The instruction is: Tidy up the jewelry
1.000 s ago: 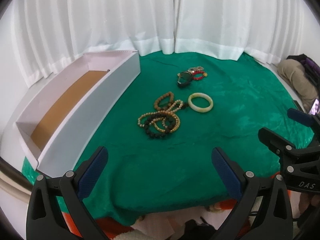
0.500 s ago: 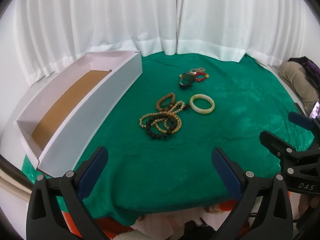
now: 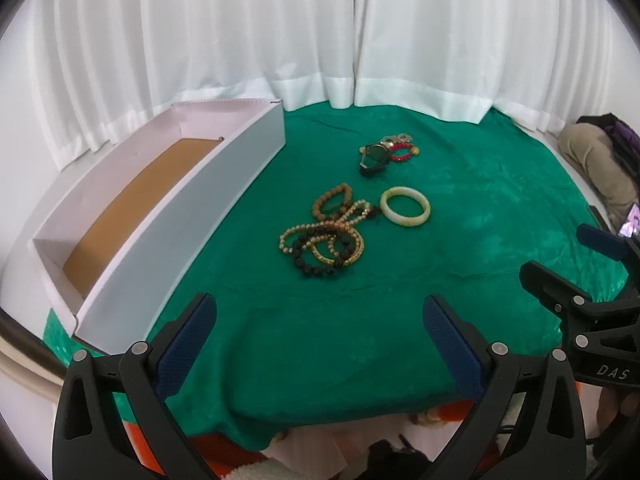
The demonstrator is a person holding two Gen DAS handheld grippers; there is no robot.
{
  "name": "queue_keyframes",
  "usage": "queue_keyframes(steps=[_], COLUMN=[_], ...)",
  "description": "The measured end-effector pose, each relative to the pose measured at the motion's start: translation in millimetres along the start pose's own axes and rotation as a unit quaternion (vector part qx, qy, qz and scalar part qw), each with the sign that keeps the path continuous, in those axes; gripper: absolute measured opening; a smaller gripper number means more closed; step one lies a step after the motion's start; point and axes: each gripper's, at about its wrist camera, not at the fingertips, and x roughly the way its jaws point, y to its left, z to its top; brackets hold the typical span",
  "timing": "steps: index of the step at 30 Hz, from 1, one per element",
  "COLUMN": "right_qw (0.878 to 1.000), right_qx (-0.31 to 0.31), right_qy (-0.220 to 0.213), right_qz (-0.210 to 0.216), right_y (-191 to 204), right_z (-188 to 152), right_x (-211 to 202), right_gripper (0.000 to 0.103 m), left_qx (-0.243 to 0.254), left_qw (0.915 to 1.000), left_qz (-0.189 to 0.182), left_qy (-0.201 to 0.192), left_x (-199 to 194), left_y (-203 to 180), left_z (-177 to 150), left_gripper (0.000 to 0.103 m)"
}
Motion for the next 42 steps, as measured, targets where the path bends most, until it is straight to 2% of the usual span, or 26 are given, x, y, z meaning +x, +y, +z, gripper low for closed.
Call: queue_keyframes(steps=[42], right_qw=[1.000], right_qx=[0.008], right_qy=[-0.002], right_qz=[0.003], right_y=[-6.1], right_z=[-0.5], right_x=[0.4], right_gripper=[0.101], left_qx=[-0.010], left_qw=[0.9999], left_qz=[-0.002], left_qy=[0.010], left_x=[5.4], left_y=[4.1], left_z=[0.0], left_gripper=[0.103])
